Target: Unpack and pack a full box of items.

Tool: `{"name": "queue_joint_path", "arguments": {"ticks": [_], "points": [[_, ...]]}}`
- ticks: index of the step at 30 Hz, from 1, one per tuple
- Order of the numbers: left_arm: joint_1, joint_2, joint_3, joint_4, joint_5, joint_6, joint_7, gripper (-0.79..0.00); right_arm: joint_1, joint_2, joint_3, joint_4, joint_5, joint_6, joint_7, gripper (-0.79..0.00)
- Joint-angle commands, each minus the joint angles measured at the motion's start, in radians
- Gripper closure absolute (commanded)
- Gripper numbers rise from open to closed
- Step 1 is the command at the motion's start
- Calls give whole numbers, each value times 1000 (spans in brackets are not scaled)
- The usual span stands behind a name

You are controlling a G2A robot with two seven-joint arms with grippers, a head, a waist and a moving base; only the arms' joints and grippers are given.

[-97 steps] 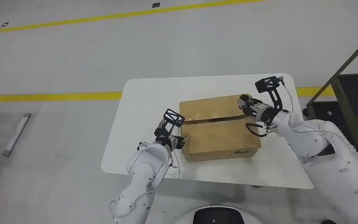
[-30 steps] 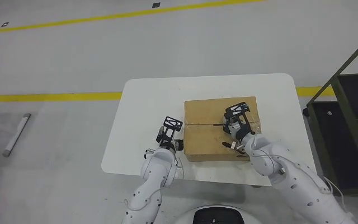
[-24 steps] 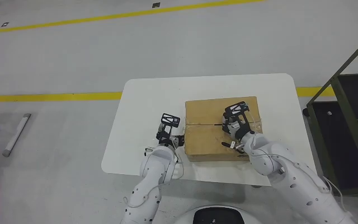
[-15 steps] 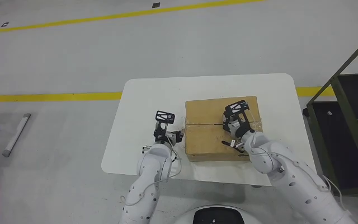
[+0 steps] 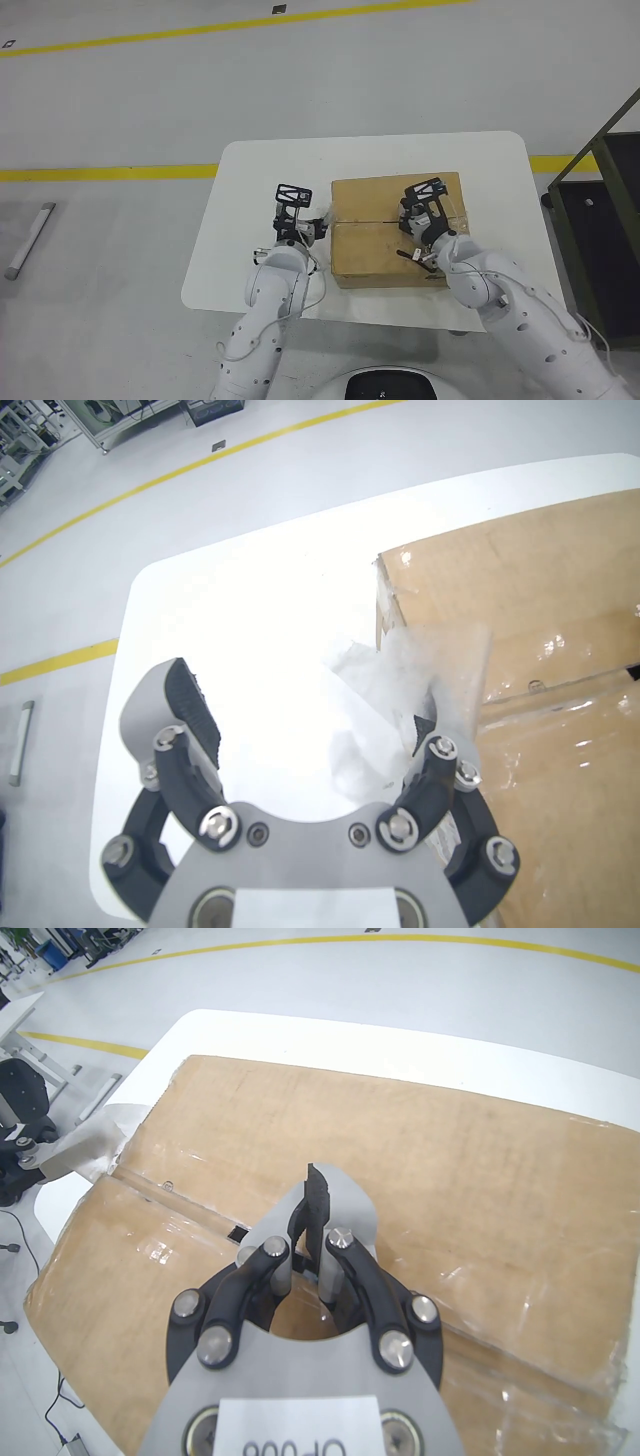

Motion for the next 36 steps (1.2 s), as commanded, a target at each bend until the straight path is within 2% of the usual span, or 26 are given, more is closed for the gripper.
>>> {"name": "queue_joint_path", "arguments": {"ticks": [1,8,14,25,36], "points": [[-11,-3,4,-3,-13,-4,1,-785,0,-1,6,-1,1,2,-3,0],[-55,-14,43,2,-38,-25,12,-785,-11,-1,52,-34,22,10,-12,0],[-92,-28,105,17,-43,-58,23,-785,-61,11,163,-123,21,37,-21,0],[-151,-60,254,42,-34,-118,48,-785,-277,39,454,-308,19,85,-29,0],[-213,-110,408,68,-59,-148,76,-785,-486,40,616,-406,88,91,-67,0]]}}
